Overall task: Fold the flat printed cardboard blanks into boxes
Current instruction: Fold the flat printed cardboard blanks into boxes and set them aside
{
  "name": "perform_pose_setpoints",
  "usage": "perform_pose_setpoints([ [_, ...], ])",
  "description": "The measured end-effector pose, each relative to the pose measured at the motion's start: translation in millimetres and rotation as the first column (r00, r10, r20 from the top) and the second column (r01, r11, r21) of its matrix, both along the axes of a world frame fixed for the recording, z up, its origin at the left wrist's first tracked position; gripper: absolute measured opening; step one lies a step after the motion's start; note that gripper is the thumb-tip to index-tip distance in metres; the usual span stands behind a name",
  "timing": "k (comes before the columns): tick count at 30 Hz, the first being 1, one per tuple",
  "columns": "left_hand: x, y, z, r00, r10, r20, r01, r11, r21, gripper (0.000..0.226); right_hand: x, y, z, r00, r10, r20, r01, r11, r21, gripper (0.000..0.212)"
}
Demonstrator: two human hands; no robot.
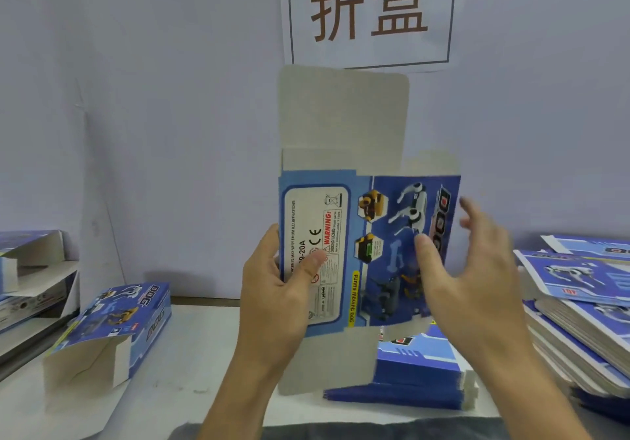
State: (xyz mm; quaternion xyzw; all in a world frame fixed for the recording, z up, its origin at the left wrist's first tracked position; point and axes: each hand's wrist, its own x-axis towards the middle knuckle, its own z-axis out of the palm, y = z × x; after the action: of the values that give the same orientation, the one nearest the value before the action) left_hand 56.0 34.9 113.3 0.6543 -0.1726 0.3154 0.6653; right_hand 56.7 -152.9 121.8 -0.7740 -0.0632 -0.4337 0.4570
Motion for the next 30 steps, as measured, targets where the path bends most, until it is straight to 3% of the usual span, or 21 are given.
perform_pose_setpoints([
  [2,-2,4,2,0.999,0.017,0.033,-0.019,0.997,0.077,0.024,-9,7,8,0.981,-0.085,0.172,0.087,0.996,-0.008,0.049],
  [5,-6,15,8,0.994,0.033,0.104,-0.051,0.983,0.177,0.022,-19,2,20,0.969,0.001,0.247,-0.025,0.995,0.095,0.049],
  [9,-6,29,12,0.988,0.043,0.148,-0.084,0.955,0.284,0.024,-25,-20,29,0.984,0.123,0.132,-0.13,0.991,0.041,0.061],
  [12,-5,41,11,0.987,0.098,0.126,-0.146,0.88,0.452,0.044,-29,-33,30,0.982,0.187,0.003,-0.187,0.981,-0.058,0.059],
  [15,-7,43,14,0.976,0.16,0.147,-0.216,0.8,0.56,0.029,-36,-38,32,0.975,0.191,-0.112,-0.209,0.962,-0.176,0.056],
  [16,-7,40,14,0.968,0.191,0.165,-0.251,0.797,0.549,0.029,-37,-35,32,0.966,0.215,-0.142,-0.241,0.949,-0.203,0.052],
  [19,-6,24,12,0.902,0.326,0.284,-0.417,0.829,0.373,0.081,-35,-22,28,0.967,0.222,-0.124,-0.246,0.943,-0.225,0.048],
  [21,-6,11,11,0.838,0.35,0.418,-0.501,0.797,0.337,0.096,-31,-10,27,0.981,0.191,-0.042,-0.195,0.965,-0.176,0.034],
  [23,-7,-5,8,0.798,0.292,0.527,-0.536,0.744,0.4,0.094,-30,0,27,0.981,0.193,0.025,-0.187,0.97,-0.153,0.029],
  [25,-7,-21,2,0.777,0.229,0.586,-0.555,0.689,0.466,0.079,-28,3,25,0.979,0.183,0.087,-0.165,0.968,-0.187,0.041],
  [28,-6,-33,-4,0.792,0.215,0.571,-0.545,0.67,0.504,0.061,-30,6,26,0.967,0.21,0.141,-0.18,0.963,-0.201,0.041],
  [30,-3,-33,-4,0.807,0.249,0.535,-0.554,0.634,0.54,0.068,-30,5,27,0.963,0.23,0.139,-0.198,0.957,-0.21,0.041],
])
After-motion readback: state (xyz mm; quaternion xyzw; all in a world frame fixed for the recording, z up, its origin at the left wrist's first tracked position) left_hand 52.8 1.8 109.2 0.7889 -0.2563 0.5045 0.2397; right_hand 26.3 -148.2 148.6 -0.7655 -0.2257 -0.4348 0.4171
